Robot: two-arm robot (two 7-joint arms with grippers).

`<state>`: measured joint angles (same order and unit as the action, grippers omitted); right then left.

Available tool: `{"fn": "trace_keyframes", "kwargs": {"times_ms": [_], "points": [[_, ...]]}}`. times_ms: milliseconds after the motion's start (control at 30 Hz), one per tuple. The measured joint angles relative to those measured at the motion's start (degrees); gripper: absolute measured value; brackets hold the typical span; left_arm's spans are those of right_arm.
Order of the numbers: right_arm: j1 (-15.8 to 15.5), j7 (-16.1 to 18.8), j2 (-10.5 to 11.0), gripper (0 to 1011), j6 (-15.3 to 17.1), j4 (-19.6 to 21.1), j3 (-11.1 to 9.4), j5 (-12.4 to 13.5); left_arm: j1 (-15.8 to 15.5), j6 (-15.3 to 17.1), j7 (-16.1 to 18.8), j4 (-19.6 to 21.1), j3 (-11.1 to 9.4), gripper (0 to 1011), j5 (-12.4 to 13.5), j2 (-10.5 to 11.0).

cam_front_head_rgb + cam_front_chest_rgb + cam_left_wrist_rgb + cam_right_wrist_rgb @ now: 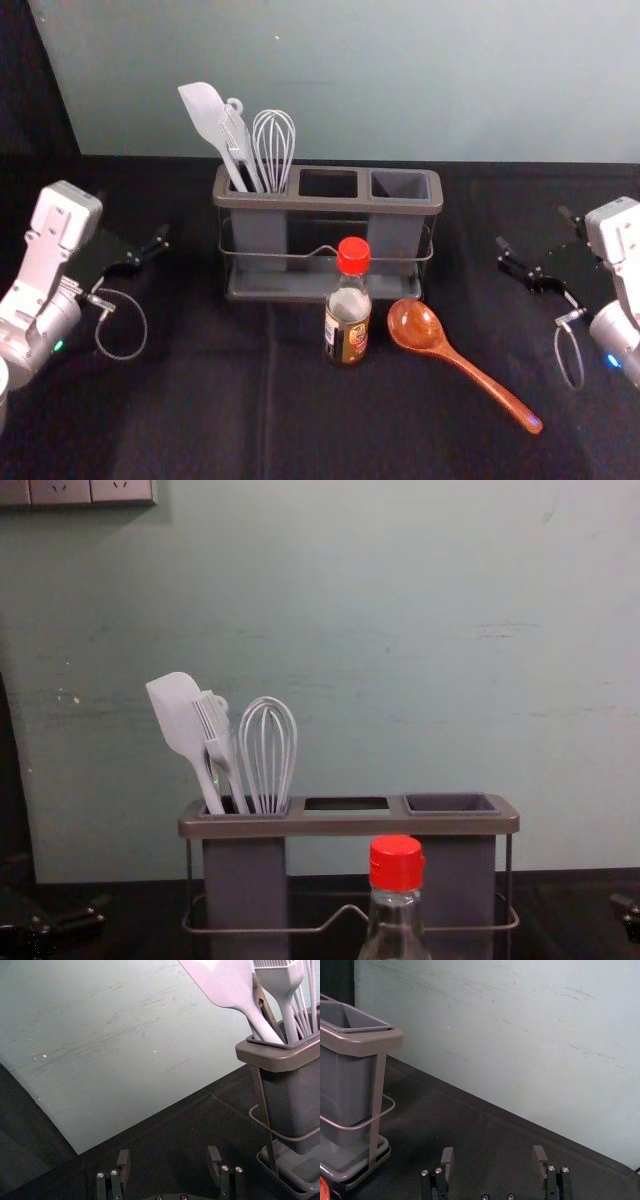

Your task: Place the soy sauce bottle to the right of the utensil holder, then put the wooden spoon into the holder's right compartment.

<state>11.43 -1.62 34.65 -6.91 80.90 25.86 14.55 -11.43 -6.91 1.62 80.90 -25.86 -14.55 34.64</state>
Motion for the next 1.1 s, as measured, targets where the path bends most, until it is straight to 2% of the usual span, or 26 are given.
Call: {"fn": "trace_keyframes", "kwargs": {"times_ms": [1100], "points": [[0.0,0.0,0.0,1003,0.0,0.0,0.0,0.0,0.0,0.0,0.0,0.0,0.0,1005,0.0,0.0]]}}
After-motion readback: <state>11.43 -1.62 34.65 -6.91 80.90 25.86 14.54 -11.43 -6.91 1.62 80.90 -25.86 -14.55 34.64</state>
